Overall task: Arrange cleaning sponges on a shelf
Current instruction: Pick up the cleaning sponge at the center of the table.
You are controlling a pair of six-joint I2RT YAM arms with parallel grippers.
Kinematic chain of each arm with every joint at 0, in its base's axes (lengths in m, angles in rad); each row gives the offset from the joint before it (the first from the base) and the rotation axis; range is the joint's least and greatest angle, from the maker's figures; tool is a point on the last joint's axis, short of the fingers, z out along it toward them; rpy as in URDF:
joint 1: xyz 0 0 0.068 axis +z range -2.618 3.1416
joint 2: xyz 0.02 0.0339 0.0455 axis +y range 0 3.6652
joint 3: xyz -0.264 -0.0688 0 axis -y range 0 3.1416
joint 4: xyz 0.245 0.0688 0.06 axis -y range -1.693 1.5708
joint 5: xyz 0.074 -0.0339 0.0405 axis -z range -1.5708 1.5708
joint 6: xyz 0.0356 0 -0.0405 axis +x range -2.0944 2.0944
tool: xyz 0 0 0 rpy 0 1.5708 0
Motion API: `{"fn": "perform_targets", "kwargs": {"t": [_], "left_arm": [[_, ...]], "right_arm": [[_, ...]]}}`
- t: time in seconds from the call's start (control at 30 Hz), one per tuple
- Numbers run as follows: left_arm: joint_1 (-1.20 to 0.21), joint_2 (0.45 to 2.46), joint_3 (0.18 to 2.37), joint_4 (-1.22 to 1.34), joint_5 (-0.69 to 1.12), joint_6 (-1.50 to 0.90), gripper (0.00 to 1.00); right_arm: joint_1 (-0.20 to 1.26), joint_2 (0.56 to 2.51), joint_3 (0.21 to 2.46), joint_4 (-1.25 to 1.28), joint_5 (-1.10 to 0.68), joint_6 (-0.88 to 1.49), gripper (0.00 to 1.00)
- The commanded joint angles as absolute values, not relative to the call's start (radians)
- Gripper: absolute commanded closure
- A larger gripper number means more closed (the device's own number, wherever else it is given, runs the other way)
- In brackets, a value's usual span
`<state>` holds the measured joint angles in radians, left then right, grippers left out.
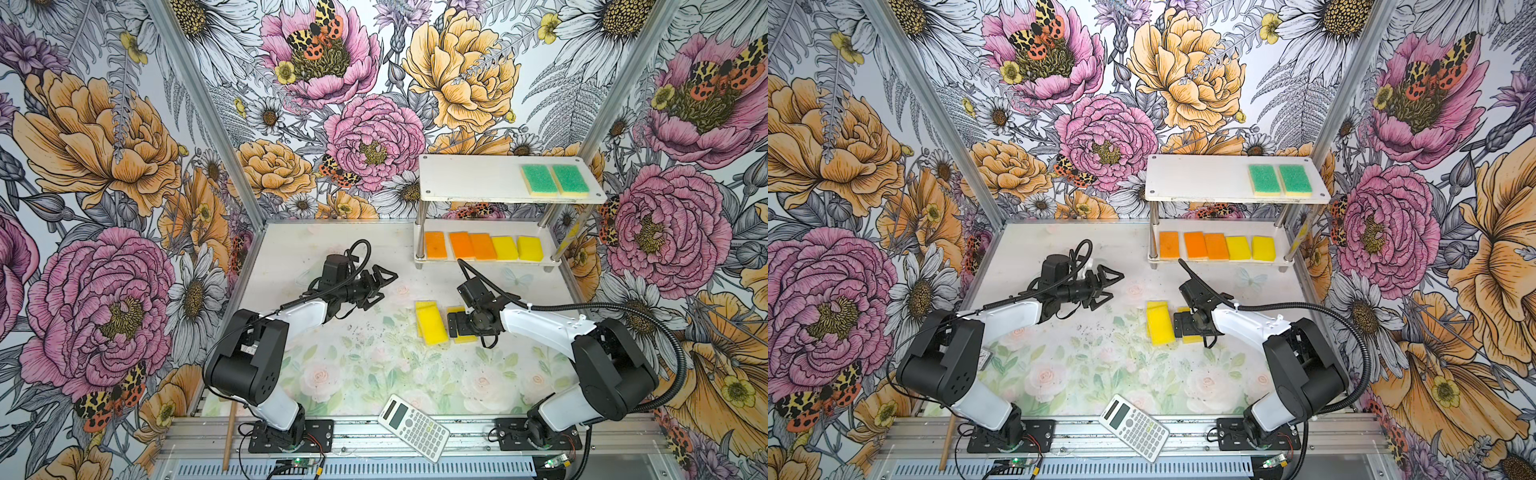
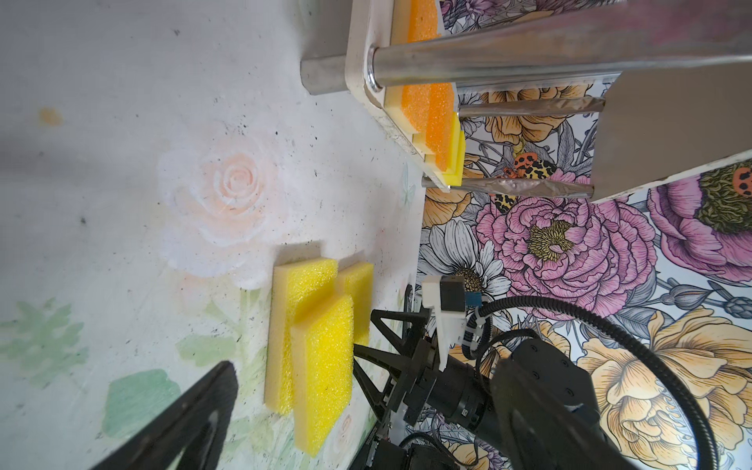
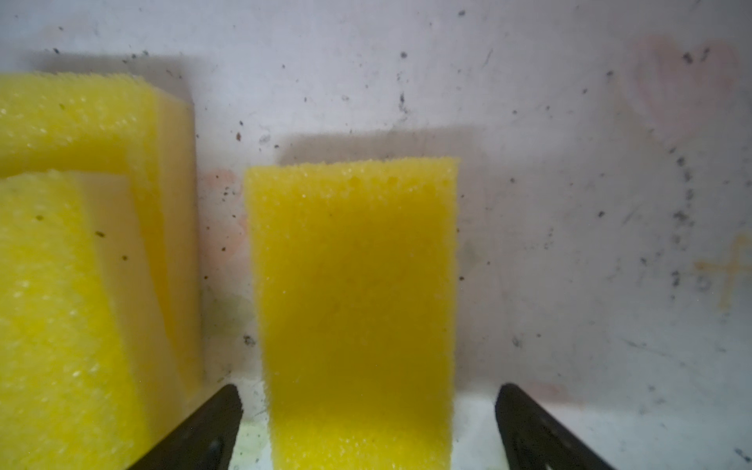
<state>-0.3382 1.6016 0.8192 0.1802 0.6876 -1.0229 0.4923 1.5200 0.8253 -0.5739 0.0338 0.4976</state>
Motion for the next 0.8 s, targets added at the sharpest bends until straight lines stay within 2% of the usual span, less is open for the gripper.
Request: {"fn": "perform_targets", "kwargs": {"t": [0.0,0.4,0.77], "left_arm": [[-0.347,1.611,0.836,0.176,0.664,-1.027,0.01],[-0.347,1.619,0.842,0.176,0.665,-1.026,0.01],[-0.347,1.622,0.847,0.175,0.669,-1.025,0.01]], "right_arm": [[0.501,1.536,0.804,-0.536,0.057,0.522,0.00],[0.515,1.606,0.813,-0.505,-0.006,0.508,0.02],[0.541,1.586,0.766,-0.507,-0.016,0.519,0.13]]}}
